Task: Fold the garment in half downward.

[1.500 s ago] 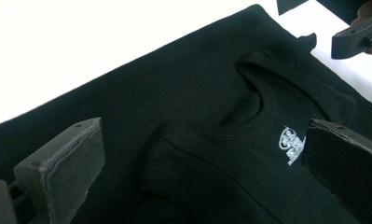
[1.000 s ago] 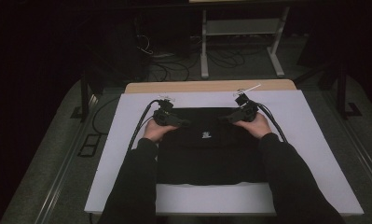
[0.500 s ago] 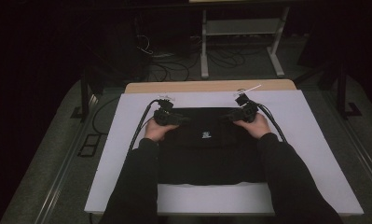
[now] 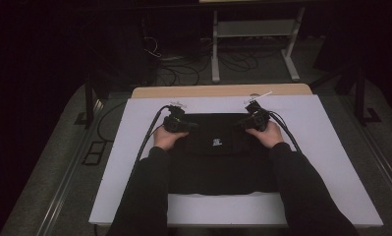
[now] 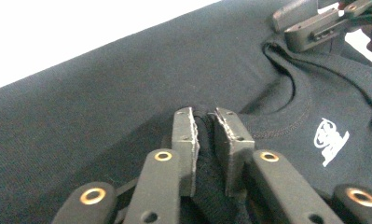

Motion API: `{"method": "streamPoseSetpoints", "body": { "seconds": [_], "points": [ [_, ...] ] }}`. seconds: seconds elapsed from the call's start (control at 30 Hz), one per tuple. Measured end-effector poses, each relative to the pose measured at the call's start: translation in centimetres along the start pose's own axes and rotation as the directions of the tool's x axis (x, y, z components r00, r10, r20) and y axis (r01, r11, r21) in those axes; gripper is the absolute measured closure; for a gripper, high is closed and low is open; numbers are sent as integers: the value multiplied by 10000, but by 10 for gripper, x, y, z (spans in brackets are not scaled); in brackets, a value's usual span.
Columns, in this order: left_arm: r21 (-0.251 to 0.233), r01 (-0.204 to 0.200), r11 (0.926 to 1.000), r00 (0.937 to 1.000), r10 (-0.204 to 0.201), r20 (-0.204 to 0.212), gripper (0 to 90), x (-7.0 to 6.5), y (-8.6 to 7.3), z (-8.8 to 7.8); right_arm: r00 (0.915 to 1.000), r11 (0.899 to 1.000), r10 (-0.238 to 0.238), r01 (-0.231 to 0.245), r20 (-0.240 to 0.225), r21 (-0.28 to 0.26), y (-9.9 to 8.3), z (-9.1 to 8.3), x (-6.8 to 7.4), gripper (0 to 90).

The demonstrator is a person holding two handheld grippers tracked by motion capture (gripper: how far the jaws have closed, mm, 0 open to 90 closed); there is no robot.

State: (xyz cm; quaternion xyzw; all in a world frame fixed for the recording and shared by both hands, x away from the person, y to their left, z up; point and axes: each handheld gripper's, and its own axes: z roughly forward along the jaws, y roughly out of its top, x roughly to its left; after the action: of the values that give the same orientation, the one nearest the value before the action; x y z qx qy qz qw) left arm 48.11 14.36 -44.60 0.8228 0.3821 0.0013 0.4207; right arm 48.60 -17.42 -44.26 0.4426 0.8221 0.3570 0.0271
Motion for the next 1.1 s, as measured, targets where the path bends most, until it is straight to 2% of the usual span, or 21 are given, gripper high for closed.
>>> {"method": "streamPoseSetpoints", "body": {
  "seconds": [0.1, 0.2, 0.23, 0.33, 0.43, 0.47, 0.6, 0.8, 0.93, 1.1],
  "points": [
    [-180, -37, 9998, 9999, 35, -130, 789, -2, 1, -1, 9998, 9998, -207, 206, 65, 18, -1, 1, 4, 756],
    [-354, -12, 9994, 9999, 7, -163, 796, -4, 1, -4, 9994, 9994, -352, 352, 56, -48, 0, 1, 8, 824],
    [-509, 125, 9986, 9998, -131, -126, 801, -5, 1, -4, 9992, 9993, -376, 377, 100, -62, 1, 0, 9, 828],
    [-650, 74, 9979, 10000, -72, 27, 802, -5, 1, -8, 9993, 9991, -378, 380, 74, -194, 2, -3, 11, 836],
    [-778, 71, 9969, 9999, -65, 82, 801, -6, 1, -12, 9991, 9984, -415, 411, -96, -384, 3, -8, 13, 841],
    [-686, -57, 9976, 10000, 61, 56, 801, -6, 1, -14, 9990, 9981, -428, 421, -161, -440, 4, -10, 13, 842],
    [-1064, -31, 9943, 9998, 53, 199, 801, -10, 3, -21, 9984, 9968, -366, 334, -436, -724, 6, -19, 15, 846],
    [-1344, -204, 9907, 9995, 233, 194, 814, -15, 8, -30, 9965, 9922, -321, 224, -771, -1224, 10, -36, 16, 850],
    [-1637, -172, 9864, 9995, 215, 244, 824, -19, 12, -38, 9958, 9896, -239, 110, -884, -1434, 12, -49, 15, 853],
    [-1683, -305, 9853, 9989, 360, 303, 836, -25, 16, -44, 9926, 9832, -143, -80, -1204, -1826, 12, -65, 12, 853]
  ]
}}
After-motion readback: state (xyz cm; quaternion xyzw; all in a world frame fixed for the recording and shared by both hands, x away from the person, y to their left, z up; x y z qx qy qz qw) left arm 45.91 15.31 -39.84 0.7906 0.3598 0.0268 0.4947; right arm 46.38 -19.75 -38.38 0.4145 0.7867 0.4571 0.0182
